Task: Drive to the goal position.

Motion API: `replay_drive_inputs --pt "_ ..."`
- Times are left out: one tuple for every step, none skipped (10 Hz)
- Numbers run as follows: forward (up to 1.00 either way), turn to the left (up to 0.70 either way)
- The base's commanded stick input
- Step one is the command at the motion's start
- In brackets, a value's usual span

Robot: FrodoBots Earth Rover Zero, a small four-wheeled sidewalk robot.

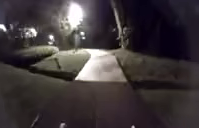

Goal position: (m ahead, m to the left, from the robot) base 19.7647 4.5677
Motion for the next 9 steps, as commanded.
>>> replay_drive_inputs --pt "0.45 0.0" --pt "0.45 0.0" --pt "0.45 0.0" --pt "0.45 0.0" --pt "0.45 0.0" --pt "0.45 0.0" --pt "0.45 0.0" --pt "0.45 0.0" --pt "0.45 0.0"
